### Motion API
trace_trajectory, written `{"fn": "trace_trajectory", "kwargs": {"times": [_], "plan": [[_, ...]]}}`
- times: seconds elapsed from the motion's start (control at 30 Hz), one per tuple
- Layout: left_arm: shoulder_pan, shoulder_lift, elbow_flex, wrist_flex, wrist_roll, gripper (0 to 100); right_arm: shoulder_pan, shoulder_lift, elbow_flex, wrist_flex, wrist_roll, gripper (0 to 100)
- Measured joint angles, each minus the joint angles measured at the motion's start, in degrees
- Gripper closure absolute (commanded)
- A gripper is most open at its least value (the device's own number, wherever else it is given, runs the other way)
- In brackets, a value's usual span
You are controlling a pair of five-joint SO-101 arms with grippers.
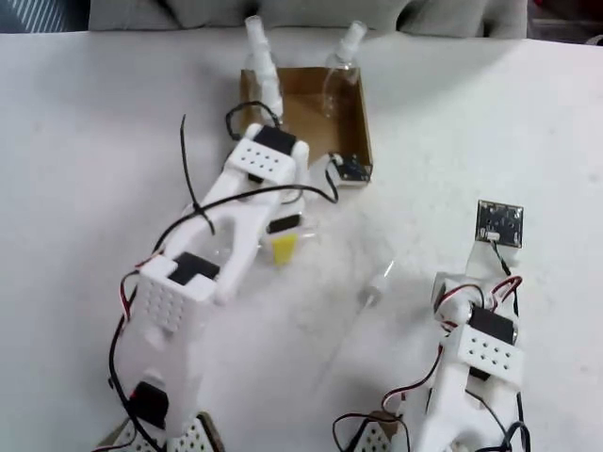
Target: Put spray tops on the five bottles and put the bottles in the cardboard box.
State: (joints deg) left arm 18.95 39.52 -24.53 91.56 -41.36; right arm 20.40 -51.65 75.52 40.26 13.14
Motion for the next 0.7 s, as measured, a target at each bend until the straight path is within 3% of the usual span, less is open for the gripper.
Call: {"fn": "trace_trajectory", "kwargs": {"times": [0.27, 0.5, 0.7], "plan": [[-3.3, -3.3, 5.5, -1.0, 12.7, 86, 0.0, 0.0, 0.0, 0.0, 0.0, 98.1], [-4.0, -19.8, 28.3, -13.2, 18.5, 86, 0.0, 0.0, 0.0, 0.0, 0.0, 98.1], [-6.1, -33.8, 46.6, -24.2, 27.7, 86, 0.0, 0.0, 0.0, 0.0, 0.0, 98.1]]}}
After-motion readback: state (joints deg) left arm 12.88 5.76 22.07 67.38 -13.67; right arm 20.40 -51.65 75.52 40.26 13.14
